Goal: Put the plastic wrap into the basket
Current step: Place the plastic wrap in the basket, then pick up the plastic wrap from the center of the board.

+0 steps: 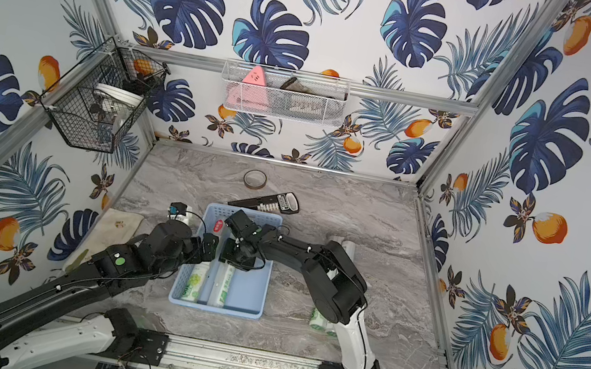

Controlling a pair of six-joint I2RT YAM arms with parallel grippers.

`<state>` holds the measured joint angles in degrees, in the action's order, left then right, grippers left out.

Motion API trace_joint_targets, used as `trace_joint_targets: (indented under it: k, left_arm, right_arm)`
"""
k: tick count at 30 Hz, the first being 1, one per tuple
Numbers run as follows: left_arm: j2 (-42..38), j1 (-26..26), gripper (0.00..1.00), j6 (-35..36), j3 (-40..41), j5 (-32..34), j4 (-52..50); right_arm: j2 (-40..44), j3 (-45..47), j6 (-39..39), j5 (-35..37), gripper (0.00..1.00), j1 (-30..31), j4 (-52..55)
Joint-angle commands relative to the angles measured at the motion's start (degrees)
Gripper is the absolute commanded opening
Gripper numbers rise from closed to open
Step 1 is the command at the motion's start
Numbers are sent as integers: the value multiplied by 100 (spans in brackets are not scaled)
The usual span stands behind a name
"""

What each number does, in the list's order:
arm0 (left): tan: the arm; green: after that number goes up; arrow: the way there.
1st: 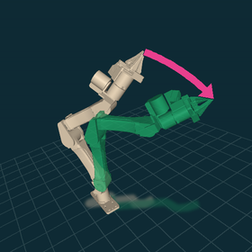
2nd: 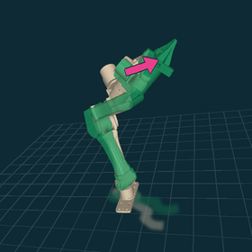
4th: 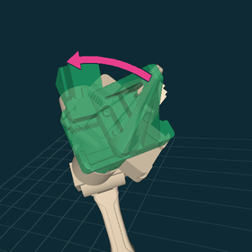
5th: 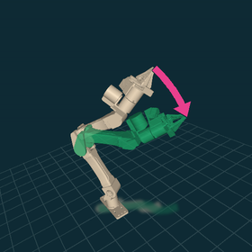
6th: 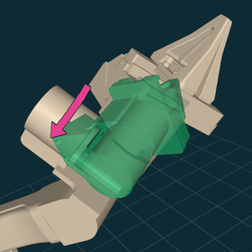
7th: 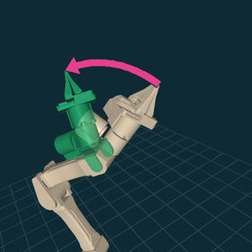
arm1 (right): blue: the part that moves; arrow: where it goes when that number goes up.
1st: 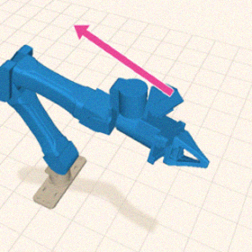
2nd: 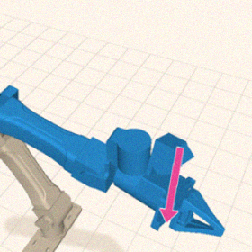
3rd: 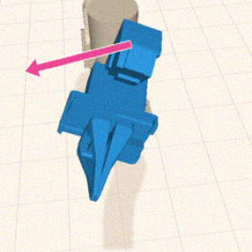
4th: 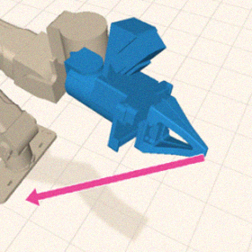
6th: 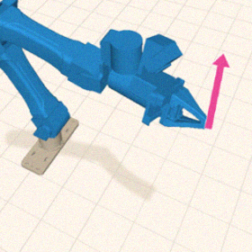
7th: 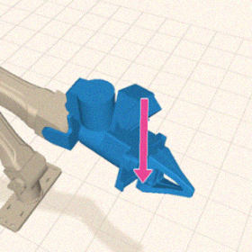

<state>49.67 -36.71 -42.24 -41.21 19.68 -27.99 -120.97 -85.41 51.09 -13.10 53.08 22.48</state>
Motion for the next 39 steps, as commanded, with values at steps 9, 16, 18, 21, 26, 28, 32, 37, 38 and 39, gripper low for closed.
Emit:
trace_joint_targets:
  k: [9, 16, 18, 21, 26, 28, 32, 37, 38, 39]
  left_arm:
    - [45, 15, 99, -34, -8, -68, 48]
    - [28, 9, 99, -36, -40, -108, 35]
    - [20, 11, 99, -38, -64, -110, 25]
    - [0, 12, 99, -34, -69, -128, 26]
    - [15, 2, 99, -3, -93, -275, 57]
    - [36, 13, 99, 29, -117, -392, 102]
    - [74, 9, 99, 127, -142, -794, 363]
    - [522, 1, 99, 127, -71, -1852, 1262]
    - [647, -19, 99, 104, -76, -2064, 1436]
    - [847, -80, 99, 79, -96, -2210, 1594]
  right_arm:
    - [97, 84, 80, -161, 59, 9, -332]
    - [407, 457, -97, -406, 60, 20, -1006]
    - [407, 505, -115, -418, 61, 18, -1066]
    - [600, 557, -179, -365, 61, 18, -1068]
    - [1041, 699, -212, 165, 63, 23, -768]
    - [1408, 871, -272, 481, 65, 18, -714]
    - [2170, 1113, -350, 1489, 67, 19, -17]
    - [3301, 1517, -389, 2915, 67, -142, 1143]
    - [3494, 1624, -399, 2952, 67, -252, 1288]
    - [3717, 1761, -437, 2936, 66, -445, 1439]
